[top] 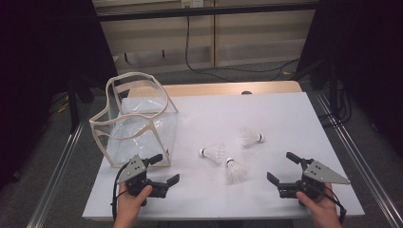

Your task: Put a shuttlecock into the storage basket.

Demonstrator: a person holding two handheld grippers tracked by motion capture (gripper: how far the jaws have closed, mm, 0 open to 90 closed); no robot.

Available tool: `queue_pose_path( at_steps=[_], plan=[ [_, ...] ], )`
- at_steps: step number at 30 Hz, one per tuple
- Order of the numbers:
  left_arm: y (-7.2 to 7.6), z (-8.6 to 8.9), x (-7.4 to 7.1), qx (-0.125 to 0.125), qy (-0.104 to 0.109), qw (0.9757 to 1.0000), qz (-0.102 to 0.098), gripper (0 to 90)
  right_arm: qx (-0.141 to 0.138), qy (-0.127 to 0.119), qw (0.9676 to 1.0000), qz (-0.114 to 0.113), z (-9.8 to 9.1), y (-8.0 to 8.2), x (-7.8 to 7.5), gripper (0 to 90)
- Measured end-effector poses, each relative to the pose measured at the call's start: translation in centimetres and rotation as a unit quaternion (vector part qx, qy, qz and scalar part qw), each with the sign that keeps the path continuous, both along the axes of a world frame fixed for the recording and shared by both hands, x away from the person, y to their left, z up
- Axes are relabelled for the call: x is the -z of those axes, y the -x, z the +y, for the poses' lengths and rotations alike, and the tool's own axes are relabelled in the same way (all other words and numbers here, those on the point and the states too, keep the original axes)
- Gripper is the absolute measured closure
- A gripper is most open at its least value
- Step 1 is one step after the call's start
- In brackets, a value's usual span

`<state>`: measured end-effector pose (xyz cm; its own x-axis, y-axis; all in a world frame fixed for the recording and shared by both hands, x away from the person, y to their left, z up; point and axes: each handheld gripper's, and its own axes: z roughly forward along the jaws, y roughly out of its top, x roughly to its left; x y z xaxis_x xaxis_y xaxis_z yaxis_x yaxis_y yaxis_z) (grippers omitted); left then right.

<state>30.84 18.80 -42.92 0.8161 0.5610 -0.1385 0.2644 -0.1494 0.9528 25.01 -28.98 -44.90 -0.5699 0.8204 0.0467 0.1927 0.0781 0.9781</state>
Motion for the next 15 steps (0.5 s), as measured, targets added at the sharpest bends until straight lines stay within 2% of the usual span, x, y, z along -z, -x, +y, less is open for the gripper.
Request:
queue_pose_path(
  at_steps=[3,9,15],
  plan=[
    [-0.1,-0.4,0.0,0.008,-0.007,0.9999,0.000,2.9,-0.001,0.000,1.0000,0.001,0.0,0.0,0.0,0.3],
    [-0.1,-1.2,-0.2,0.015,-0.005,0.9999,0.000,2.8,-0.003,0.000,1.0000,0.001,0.1,0.0,0.0,0.3],
    [-0.1,-1.8,-0.3,0.022,-0.011,0.9997,0.001,2.7,-0.004,-0.001,1.0000,0.001,0.1,-0.1,0.0,0.4]
  ],
)
